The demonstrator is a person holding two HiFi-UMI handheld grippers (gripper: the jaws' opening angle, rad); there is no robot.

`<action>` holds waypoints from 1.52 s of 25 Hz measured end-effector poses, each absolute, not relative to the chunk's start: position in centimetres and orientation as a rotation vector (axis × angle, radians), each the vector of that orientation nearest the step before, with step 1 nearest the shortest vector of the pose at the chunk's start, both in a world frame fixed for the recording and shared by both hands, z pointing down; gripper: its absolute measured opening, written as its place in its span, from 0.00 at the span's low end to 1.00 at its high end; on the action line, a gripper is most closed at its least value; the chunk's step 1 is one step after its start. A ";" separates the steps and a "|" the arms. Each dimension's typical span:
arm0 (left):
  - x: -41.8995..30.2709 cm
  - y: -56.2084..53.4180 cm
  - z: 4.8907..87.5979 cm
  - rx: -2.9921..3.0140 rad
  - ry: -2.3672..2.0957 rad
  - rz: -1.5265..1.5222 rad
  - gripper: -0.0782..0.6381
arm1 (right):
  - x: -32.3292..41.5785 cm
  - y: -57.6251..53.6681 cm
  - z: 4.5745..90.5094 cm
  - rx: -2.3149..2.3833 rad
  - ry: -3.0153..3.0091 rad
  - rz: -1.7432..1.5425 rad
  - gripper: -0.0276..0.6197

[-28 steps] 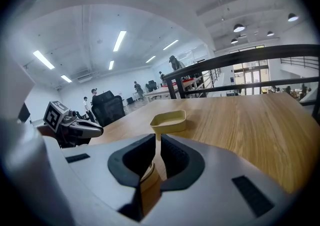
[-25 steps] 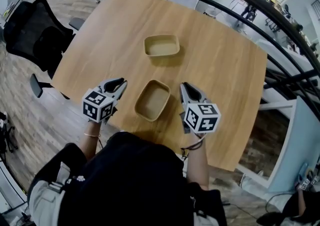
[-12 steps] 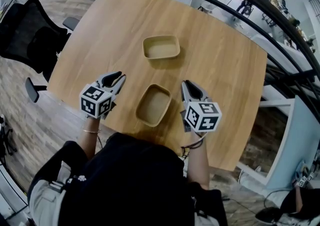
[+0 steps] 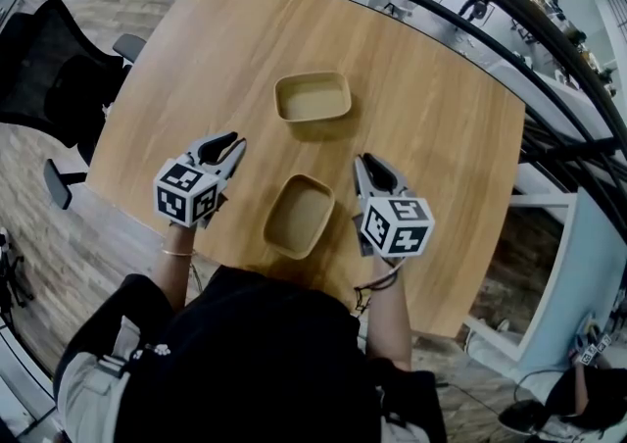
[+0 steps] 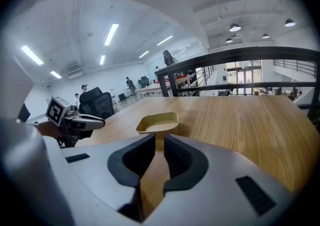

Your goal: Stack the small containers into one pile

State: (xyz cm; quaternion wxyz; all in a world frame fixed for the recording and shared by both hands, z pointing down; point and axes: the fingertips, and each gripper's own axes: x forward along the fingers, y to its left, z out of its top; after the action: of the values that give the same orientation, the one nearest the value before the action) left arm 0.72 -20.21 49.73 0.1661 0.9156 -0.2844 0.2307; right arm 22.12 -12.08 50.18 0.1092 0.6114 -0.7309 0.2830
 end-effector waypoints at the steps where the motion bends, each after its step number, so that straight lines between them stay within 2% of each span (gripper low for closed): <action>1: 0.9 -20.5 49.8 2.608 -0.808 0.657 0.20 | 22.2 -12.3 50.2 1.800 -2.146 0.832 0.11; 23: 5.0 -24.7 51.1 2.555 -0.765 0.586 0.32 | 24.1 -16.0 51.4 1.833 -2.124 0.860 0.11; 38: 6.5 -27.9 51.5 2.558 -0.776 0.592 0.34 | 24.7 -17.2 51.8 1.883 -2.111 0.875 0.11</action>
State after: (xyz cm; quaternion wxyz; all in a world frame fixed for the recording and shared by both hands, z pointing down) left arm 6.50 -27.91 51.45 0.2007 0.9153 -0.2776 0.2117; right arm 24.68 -17.25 51.82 0.0902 0.6332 -0.7101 0.2944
